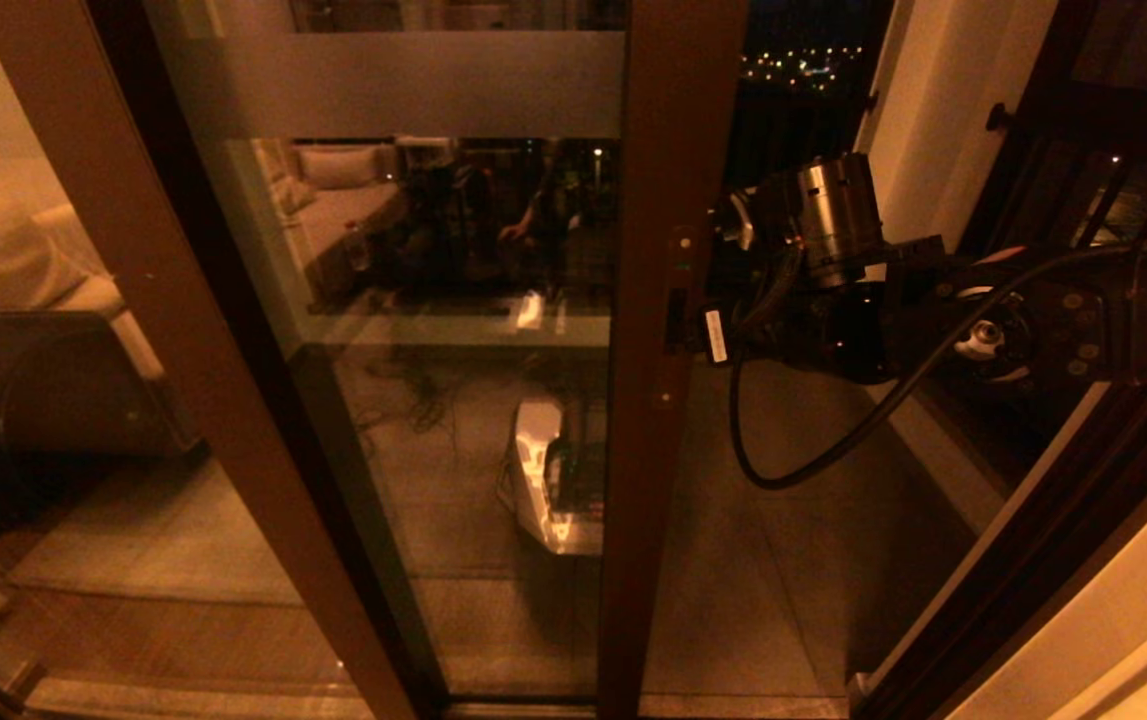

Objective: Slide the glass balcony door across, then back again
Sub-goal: Close the slid door

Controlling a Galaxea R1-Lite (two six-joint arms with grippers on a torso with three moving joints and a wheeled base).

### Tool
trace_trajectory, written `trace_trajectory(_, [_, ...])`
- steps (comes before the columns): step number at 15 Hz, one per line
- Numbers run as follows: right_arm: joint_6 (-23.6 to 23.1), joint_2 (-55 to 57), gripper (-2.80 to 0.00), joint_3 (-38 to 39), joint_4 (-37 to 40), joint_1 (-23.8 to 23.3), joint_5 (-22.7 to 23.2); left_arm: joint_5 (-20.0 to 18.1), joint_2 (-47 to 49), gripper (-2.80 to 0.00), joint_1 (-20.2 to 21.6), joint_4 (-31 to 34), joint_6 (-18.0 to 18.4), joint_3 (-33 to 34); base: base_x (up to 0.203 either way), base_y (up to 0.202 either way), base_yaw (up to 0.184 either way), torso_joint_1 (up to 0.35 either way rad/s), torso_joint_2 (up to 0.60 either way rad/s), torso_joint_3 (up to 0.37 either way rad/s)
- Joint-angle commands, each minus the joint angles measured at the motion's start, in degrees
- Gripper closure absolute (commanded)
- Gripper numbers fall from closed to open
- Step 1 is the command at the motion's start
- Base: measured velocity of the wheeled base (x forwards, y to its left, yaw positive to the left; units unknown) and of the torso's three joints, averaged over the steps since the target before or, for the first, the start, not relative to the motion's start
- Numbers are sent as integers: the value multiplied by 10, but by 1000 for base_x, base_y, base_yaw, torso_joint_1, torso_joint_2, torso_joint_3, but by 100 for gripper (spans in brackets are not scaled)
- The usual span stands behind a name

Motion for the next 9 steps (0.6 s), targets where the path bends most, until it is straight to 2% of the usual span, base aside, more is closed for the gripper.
trace_trajectory(1, [0,-1,-280,0,0,-3,-3,0,1,0,0,0,0,0,0,0,0,0,0,0])
trace_trajectory(9, [-8,-2,-280,0,-5,-24,-3,0,1,0,0,0,0,0,0,0,0,0,0,0])
